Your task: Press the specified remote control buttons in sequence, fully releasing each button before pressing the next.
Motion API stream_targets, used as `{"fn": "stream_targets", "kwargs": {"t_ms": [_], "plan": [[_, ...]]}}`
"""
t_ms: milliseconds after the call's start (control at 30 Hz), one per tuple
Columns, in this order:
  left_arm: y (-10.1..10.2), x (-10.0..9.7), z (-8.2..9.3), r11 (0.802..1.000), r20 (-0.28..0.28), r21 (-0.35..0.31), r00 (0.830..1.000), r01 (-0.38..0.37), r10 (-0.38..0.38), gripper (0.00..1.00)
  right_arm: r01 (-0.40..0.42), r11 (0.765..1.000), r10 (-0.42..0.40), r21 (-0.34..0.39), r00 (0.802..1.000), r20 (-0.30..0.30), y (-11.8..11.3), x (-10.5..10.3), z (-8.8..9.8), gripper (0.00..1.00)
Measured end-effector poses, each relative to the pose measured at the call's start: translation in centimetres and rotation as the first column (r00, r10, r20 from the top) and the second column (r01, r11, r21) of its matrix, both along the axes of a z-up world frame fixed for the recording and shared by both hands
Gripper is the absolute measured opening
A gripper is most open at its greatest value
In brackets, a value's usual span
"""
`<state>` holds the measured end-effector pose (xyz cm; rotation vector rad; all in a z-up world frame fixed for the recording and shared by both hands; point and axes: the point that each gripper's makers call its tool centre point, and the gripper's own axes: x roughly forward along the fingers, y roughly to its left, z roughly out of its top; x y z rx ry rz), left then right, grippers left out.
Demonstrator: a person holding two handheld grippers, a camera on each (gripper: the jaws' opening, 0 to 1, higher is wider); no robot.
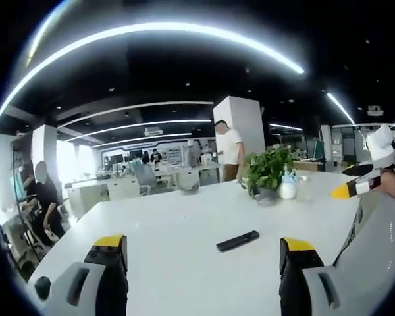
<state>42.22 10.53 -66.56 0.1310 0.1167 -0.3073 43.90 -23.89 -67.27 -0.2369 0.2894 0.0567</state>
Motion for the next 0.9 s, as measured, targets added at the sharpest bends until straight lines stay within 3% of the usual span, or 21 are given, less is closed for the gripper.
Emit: {"fn": "stream_targets", "kwargs": {"t_ms": [167, 300, 500, 900], "plan": [[0.1, 0.1, -0.5, 1.000, -0.027, 0.021, 1.000, -0.005, 0.006, 1.00, -0.001, 1.000, 0.002, 0.012, 1.000, -0.022, 0.0, 0.1, -0.4, 0.94], [0.1, 0.1, -0.4, 0.999, -0.019, 0.037, 1.000, -0.011, 0.011, 1.00, 0.017, 0.999, -0.017, 0.049, 1.000, -0.002, -0.1, 0.2, -0.1, 0.97], [0.5, 0.1, -0.3, 0.998, -0.010, 0.055, 1.000, -0.029, 0.030, 1.00, 0.009, 1.000, -0.010, 0.021, 1.000, 0.023, -0.1, 0.2, 0.3, 0.95], [0.7, 0.2, -1.2, 0.996, -0.050, 0.080, 0.998, -0.041, 0.046, 1.00, 0.006, 0.999, -0.006, 0.045, 1.000, 0.003, 0.1, 0.1, 0.0, 0.91]]}}
